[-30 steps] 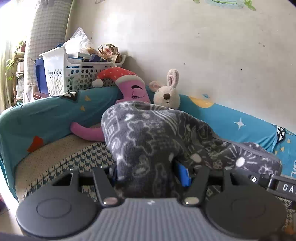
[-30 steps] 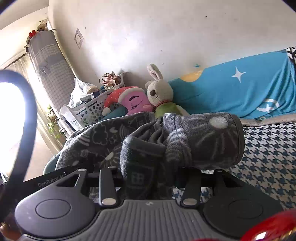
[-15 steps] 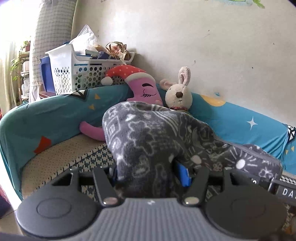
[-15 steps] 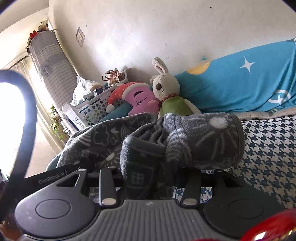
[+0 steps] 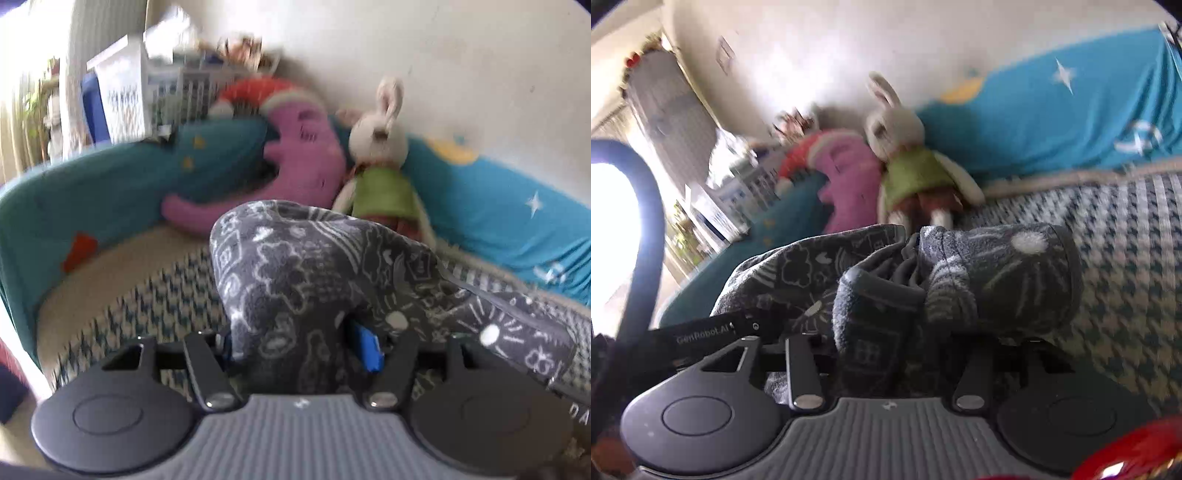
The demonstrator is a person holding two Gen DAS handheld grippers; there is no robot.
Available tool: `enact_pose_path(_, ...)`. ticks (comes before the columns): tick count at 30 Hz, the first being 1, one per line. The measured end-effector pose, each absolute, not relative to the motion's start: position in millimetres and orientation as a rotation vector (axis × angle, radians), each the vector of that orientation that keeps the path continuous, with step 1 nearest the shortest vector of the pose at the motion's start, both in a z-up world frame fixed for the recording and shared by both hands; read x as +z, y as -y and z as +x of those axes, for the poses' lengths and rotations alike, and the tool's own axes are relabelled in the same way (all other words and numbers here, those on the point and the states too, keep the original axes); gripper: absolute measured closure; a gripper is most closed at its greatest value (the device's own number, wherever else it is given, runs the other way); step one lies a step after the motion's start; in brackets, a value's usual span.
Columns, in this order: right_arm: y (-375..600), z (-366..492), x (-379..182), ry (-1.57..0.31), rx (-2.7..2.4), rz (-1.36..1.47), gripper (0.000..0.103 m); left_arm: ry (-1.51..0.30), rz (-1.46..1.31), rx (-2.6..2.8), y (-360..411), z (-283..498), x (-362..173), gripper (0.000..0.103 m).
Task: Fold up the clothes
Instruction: 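Lower the fleece bundle onto the bed cover and open both tools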
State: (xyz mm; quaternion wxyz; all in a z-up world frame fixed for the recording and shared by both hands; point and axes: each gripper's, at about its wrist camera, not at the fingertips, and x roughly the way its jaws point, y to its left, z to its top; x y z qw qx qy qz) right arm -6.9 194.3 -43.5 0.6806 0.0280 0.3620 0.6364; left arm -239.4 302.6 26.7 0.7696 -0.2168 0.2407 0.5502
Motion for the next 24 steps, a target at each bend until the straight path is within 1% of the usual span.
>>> enact_pose_path(2, -192.5, -3.4, -48.1, -0.833, 1.408, 0.038, 0.043, -0.551, -0.544, 1.210, -309.9, -242.9, 16.3, 0.040)
enact_pose_path(4, -188.9, 0.5, -48.3, -0.840, 1.397, 0.027, 0.038, -0.528, -0.579, 1.224, -312.3, -250.5, 15.9, 0.032)
enact_pose_path(5, -186.8, 2.3, -47.4, -0.843, 1.394, 0.023, 0.038, -0.513, -0.581, 1.231, -312.2, -253.9, 18.6, 0.031)
enact_pose_path(7, -180.6, 4.3, -45.5, -0.837, 1.379, 0.007, 0.036, -0.472, -0.565, 1.249, -308.5, -259.4, 25.3, 0.022)
enact_pose_path(9, -174.3, 7.3, -43.7, -0.839, 1.358, -0.003, 0.034, -0.442, -0.542, 1.259, -304.9, -261.9, 31.8, 0.018)
enact_pose_path(13, -161.1, 15.9, -40.5, -0.847, 1.291, -0.006, 0.026, -0.425, -0.534, 1.271, -309.4, -263.0, 37.7, 0.018)
enact_pose_path(17, -148.7, 22.9, -30.0, -0.770, 1.212, -0.021, 0.026, -0.417, -0.564, 1.293, -316.5, -268.4, 36.3, 0.018)
enact_pose_path(20, -135.7, 28.2, -19.6, -0.704, 1.187, 0.010, 0.026, -0.408, -0.581, 1.316, -320.3, -273.7, 35.3, 0.015)
enact_pose_path(21, -131.7, 29.6, -16.4, -0.687, 1.193, 0.027, 0.028, -0.405, -0.584, 1.325, -322.5, -275.4, 34.6, 0.014)
enact_pose_path(24, -128.9, 26.2, -8.4, -0.665, 1.309, 0.072, 0.039, -0.396, -0.604, 1.352, -328.2, -279.6, 31.9, 0.014)
